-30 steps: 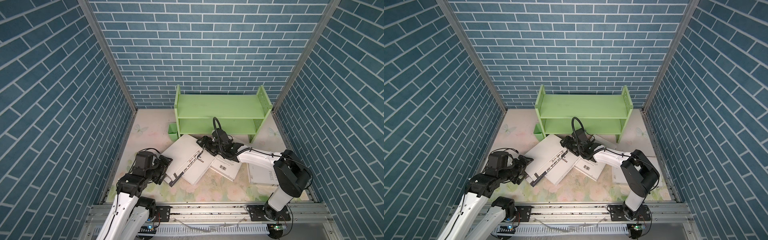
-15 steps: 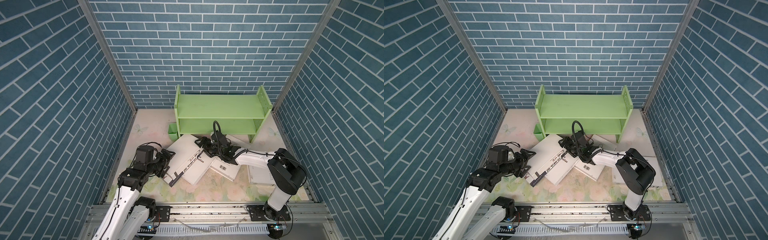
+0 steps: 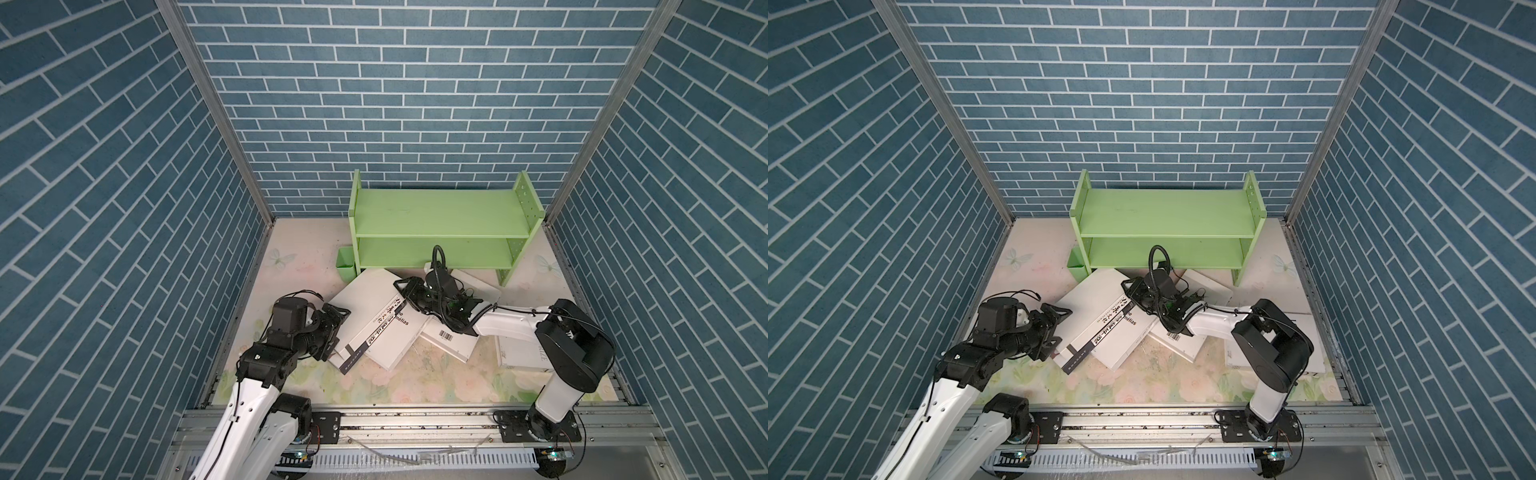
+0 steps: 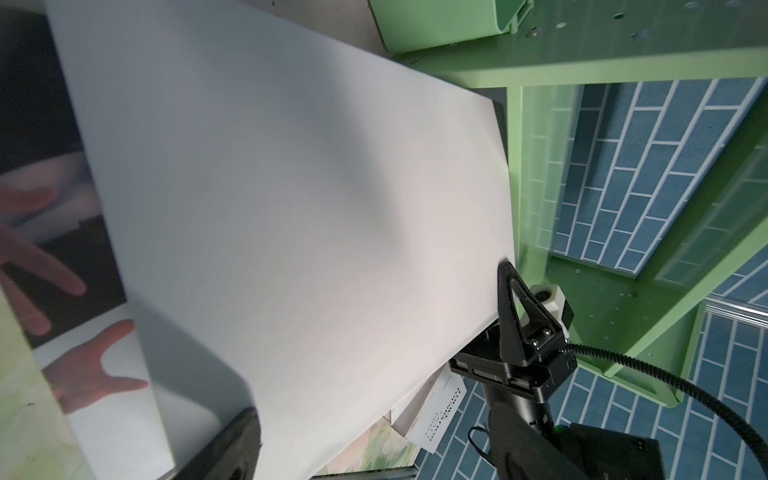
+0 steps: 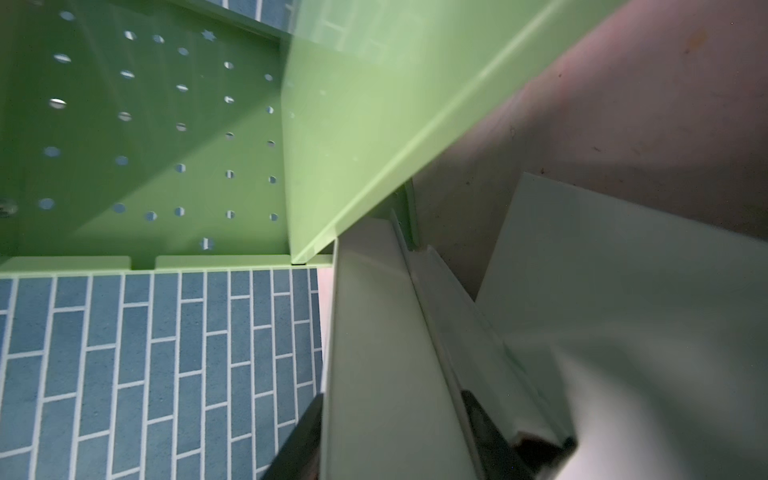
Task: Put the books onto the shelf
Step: 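Lift the black-spined white book upright with the right gripper toward the shelf end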
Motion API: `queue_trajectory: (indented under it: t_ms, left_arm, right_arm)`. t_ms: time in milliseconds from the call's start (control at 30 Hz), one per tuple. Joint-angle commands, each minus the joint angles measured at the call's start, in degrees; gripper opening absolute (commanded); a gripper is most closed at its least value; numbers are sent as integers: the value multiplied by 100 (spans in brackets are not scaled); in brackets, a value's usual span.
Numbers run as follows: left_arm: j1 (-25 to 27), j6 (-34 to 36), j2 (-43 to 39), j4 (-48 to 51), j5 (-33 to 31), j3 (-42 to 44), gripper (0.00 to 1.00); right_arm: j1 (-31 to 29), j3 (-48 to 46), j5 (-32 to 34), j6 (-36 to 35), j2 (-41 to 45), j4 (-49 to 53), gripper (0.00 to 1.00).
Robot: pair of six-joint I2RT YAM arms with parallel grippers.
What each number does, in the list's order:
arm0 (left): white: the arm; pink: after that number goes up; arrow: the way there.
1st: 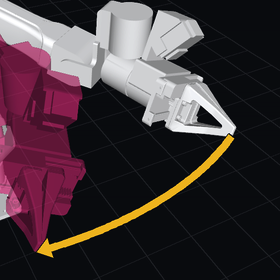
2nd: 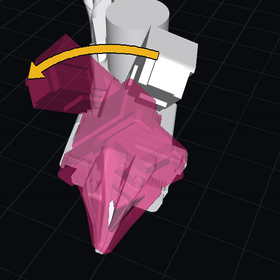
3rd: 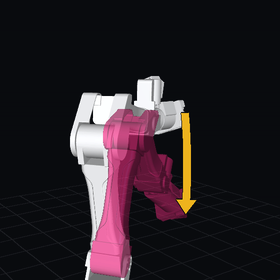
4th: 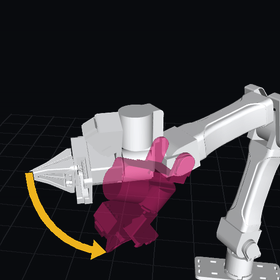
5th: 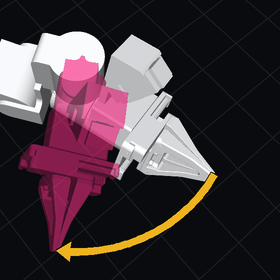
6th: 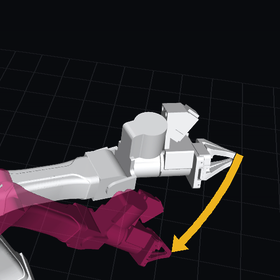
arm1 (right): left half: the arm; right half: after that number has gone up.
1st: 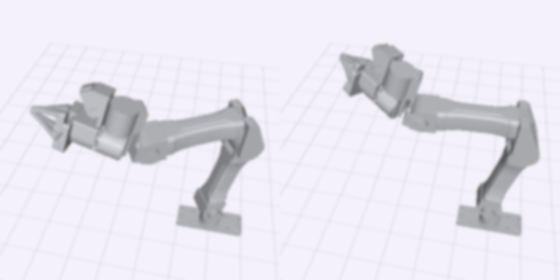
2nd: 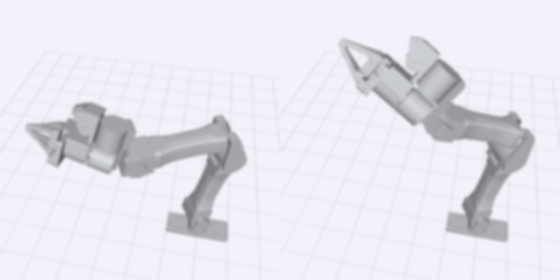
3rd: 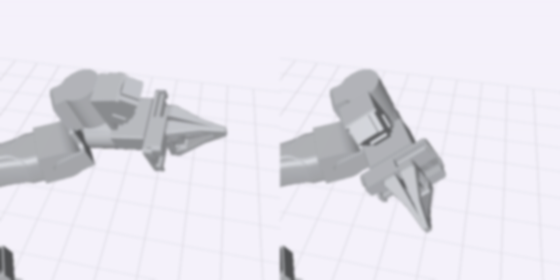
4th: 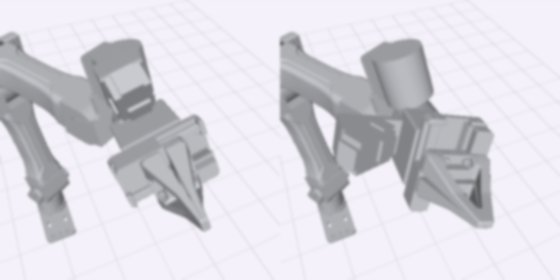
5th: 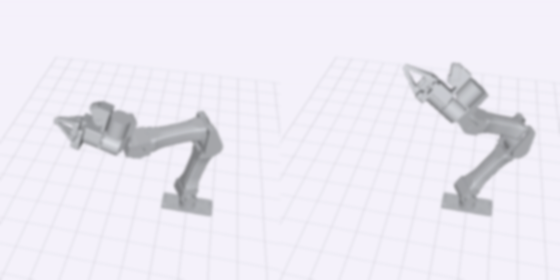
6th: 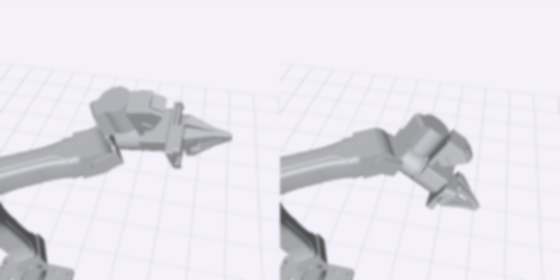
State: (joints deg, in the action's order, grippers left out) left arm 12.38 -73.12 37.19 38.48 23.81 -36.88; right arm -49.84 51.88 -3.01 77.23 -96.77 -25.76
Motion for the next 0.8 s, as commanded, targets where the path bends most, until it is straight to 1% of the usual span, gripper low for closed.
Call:
queue_trajectory:
  t_ms: [0, 33, 67, 200, 367, 467, 667, 767]
  left_arm:
    - [1, 200, 32, 188, -79, -260, 90]
    - [1, 260, 49, 264, -117, -291, 91]
    - [1, 342, 73, 383, -165, -563, 92]
    - [-23, 591, 176, 710, -298, -1183, 95]
    - [-34, 624, 252, 718, -355, -1656, 96]
    - [-43, 606, 288, 667, -380, -1775, 96]
    - [-51, 589, 367, 593, -385, -1848, 96]
    - [-43, 563, 346, 557, -438, -1848, 96]
  right_arm:
    - [-65, 6, 353, -437, 476, 118, 42]
    - [-79, 15, 381, -466, 566, 182, 41]
    - [-88, 18, 403, -514, 694, 270, 40]
    - [-111, 27, 483, -751, 1336, 701, 39]
    - [-101, 75, 599, -1164, 2246, 1406, 38]
    - [-100, 171, 728, -1342, 2650, 1942, 37]
    - [-104, 251, 1134, -1266, 3205, 2164, 35]
    - [-88, 506, 1232, -1322, 3393, 2382, 35]
